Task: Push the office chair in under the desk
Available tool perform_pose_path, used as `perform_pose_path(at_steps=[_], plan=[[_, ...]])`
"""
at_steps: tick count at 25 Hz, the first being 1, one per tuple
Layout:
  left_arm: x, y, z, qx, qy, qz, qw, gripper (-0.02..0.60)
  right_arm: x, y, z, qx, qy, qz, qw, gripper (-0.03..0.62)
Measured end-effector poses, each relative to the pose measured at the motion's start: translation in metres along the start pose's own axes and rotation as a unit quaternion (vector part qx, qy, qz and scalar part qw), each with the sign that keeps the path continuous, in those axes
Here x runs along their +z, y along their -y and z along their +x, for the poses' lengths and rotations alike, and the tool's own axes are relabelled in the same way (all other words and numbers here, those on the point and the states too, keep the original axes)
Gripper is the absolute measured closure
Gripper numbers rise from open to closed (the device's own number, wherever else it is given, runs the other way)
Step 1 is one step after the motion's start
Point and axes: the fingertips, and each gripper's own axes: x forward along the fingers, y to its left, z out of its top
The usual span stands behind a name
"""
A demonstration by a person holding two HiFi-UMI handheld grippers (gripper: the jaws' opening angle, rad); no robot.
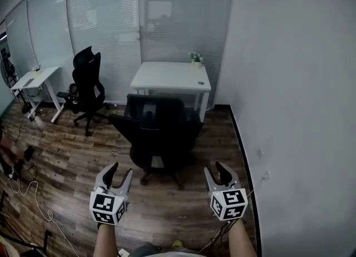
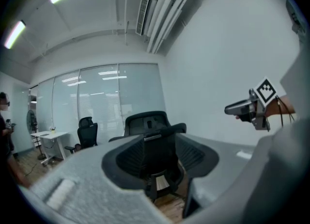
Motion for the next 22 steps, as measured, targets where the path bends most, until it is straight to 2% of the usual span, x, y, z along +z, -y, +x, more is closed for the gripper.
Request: perform_pose_path(at_steps=[6,13,22], plan=[[0.004,-0.008,0.024,0.004,-0.006,-0.001,1.0,0.387,0.003,0.013,0.03,0.011,-0.003,0.001,1.0,0.433],[-0.013,-0.047,0.062,0.016,-0.014,-0.014,0.9997,0.387,-0.007,0.017,0.086,0.016,-0.014,-0.004,1.0,0.433],[-0.023,-0.112,0.154,-0.014,-0.017,-0.02,0.9996,0.387,0.002,0.025,0.186,0.002,-0.024,-0.014,1.0,0.433]])
